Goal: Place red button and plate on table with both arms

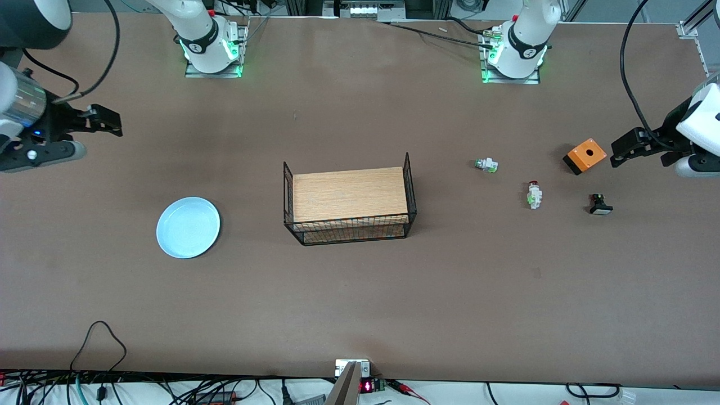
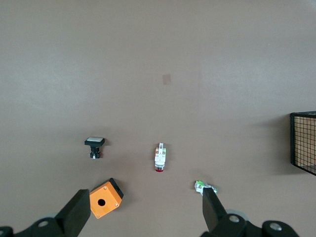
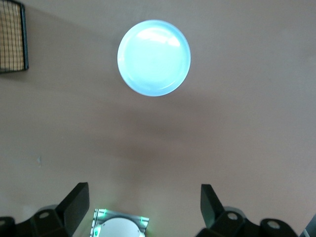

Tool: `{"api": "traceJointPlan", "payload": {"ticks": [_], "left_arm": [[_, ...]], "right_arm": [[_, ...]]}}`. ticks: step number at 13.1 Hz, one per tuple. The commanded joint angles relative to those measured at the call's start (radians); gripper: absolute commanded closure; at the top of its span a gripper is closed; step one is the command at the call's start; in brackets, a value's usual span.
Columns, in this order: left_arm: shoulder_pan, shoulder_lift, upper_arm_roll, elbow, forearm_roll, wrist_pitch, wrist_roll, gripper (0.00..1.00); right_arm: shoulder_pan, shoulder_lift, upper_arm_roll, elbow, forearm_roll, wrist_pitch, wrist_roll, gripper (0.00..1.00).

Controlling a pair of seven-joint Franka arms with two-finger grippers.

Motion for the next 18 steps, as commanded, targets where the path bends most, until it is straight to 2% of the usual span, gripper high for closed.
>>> {"api": "traceJointPlan", "payload": {"ticks": [1, 4, 5, 8, 10, 18], "left_arm": [[0.001, -0.016, 0.002, -0.014, -0.02, -0.001, -0.005, 0.0], [0.001, -0.019, -0.006, -0.014, -0.02, -0.006, -0.005, 0.0], [0.001, -0.018, -0.006, -0.012, -0.02, -0.006, -0.005, 0.0], [0.001, -0.019, -0.006, -0.011, -0.021, -0.012, -0.005, 0.0], [0.001, -0.019, -0.006, -0.009, -0.021, -0.012, -0.005, 0.0], [0.001, -0.019, -0.006, -0.008, -0.021, -0.011, -0.005, 0.0]], "right_arm": [[-0.056, -0.034, 0.01, -0.034, 0.014, 0.027, 0.005, 0.0], [-0.064, -0.046, 0.018, -0.036, 0.011, -0.003, 0.071, 0.0], [-0.065, -0.046, 0.045, -0.034, 0.009, -0.032, 0.118, 0.0], [-0.07, -0.045, 0.077, -0.028, 0.014, -0.046, 0.31, 0.0], [-0.073, -0.045, 0.11, -0.014, 0.014, -0.046, 0.321, 0.0], [-0.081, -0.003, 0.104, 0.034, 0.024, -0.099, 0.314, 0.0]]}}
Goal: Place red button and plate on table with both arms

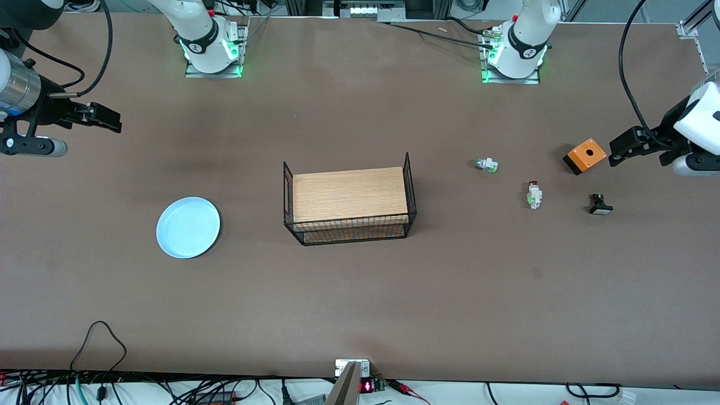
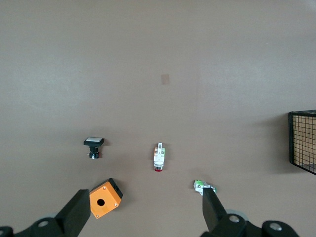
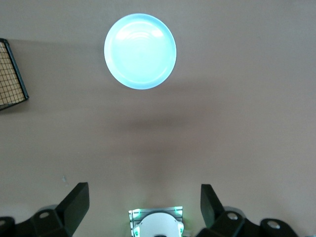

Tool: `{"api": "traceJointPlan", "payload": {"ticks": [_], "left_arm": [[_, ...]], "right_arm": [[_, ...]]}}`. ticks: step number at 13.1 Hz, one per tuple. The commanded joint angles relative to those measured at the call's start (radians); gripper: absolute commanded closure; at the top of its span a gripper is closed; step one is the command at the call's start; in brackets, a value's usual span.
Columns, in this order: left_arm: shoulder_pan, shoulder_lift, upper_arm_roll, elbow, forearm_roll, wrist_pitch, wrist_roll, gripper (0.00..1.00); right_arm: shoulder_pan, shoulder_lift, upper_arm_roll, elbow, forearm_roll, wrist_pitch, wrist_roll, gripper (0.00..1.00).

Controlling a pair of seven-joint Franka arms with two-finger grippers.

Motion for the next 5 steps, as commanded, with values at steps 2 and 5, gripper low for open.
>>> {"api": "traceJointPlan", "payload": {"ticks": [2, 5], "left_arm": [[0.0, -0.017, -0.002, -0.007, -0.021, -0.009, -0.005, 0.0], [0.002, -0.017, -0.002, -0.007, -0.021, -0.009, -0.005, 0.0]], "right_arm": [[-0.015, 0.019, 0.006, 0.028, 0.017, -0.023, 0.003, 0.0], [-0.015, 0.021, 0.006, 0.028, 0.015, -0.016, 0.0, 0.0]]}}
